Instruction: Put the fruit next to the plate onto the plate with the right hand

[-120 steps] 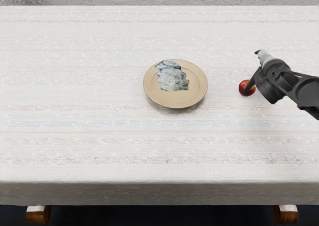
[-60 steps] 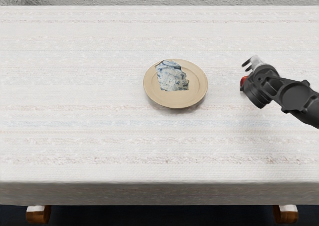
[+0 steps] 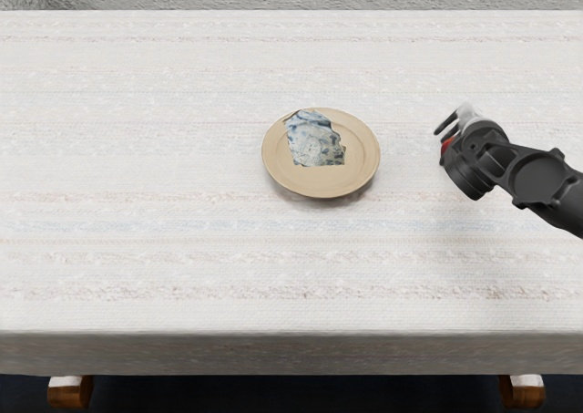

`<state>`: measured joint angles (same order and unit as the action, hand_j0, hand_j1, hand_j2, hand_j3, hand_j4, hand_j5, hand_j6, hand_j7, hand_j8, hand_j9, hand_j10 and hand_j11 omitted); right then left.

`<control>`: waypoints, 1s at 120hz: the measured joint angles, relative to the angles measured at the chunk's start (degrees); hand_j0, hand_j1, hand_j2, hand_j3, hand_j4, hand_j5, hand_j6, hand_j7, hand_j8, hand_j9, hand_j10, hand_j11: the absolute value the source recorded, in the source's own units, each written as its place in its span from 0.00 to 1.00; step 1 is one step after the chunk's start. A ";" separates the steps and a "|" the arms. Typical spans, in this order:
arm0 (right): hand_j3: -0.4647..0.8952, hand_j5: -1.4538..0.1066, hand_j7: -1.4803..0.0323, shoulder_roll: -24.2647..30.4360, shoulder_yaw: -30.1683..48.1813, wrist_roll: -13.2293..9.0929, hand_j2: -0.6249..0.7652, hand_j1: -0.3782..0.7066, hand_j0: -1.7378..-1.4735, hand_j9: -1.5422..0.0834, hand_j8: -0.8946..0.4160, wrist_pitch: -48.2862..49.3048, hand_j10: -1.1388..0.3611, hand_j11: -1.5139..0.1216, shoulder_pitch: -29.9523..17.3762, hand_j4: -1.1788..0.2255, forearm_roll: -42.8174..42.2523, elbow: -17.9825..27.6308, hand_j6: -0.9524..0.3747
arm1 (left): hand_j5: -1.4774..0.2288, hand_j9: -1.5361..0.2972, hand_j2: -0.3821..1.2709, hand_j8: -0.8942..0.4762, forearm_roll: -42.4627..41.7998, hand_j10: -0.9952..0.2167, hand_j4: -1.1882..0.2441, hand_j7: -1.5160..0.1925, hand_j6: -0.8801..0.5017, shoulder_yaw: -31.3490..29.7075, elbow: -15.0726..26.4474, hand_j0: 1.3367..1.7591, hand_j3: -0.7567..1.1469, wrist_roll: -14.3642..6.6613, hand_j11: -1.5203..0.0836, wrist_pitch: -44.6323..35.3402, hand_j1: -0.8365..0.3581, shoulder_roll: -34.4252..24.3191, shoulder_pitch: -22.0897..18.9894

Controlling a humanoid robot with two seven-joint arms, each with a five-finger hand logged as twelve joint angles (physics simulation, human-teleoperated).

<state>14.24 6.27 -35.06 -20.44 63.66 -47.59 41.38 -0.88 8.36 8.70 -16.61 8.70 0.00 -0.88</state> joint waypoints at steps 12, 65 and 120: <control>0.34 0.32 0.33 0.00 0.07 0.00 0.63 0.60 0.33 0.35 0.36 -0.04 0.43 0.31 0.05 0.29 0.27 -0.02 0.22 | 0.86 0.83 0.23 0.65 0.00 0.81 0.82 0.88 0.63 0.00 0.00 0.76 0.40 0.00 0.94 0.00 0.98 0.00 0.00; 0.34 0.19 0.24 0.02 3.33 -0.02 0.58 0.54 0.34 0.25 0.40 0.21 0.44 0.21 4.44 0.24 6.56 4.86 0.21 | 0.86 0.83 0.23 0.65 0.00 0.81 0.82 0.88 0.63 -0.01 0.00 0.76 0.40 0.00 0.94 0.00 0.98 0.00 0.00; 0.34 0.16 0.23 -2.34 8.66 -0.01 0.70 0.58 0.33 0.23 0.40 0.50 0.47 0.22 6.00 0.24 8.84 16.98 0.16 | 0.86 0.83 0.23 0.65 0.00 0.81 0.82 0.88 0.63 -0.01 0.00 0.76 0.40 0.00 0.94 0.00 0.98 0.00 0.00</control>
<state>11.90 14.93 -35.07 -19.93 69.66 -38.75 58.36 -0.88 8.35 8.70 -16.61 8.70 0.00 -0.88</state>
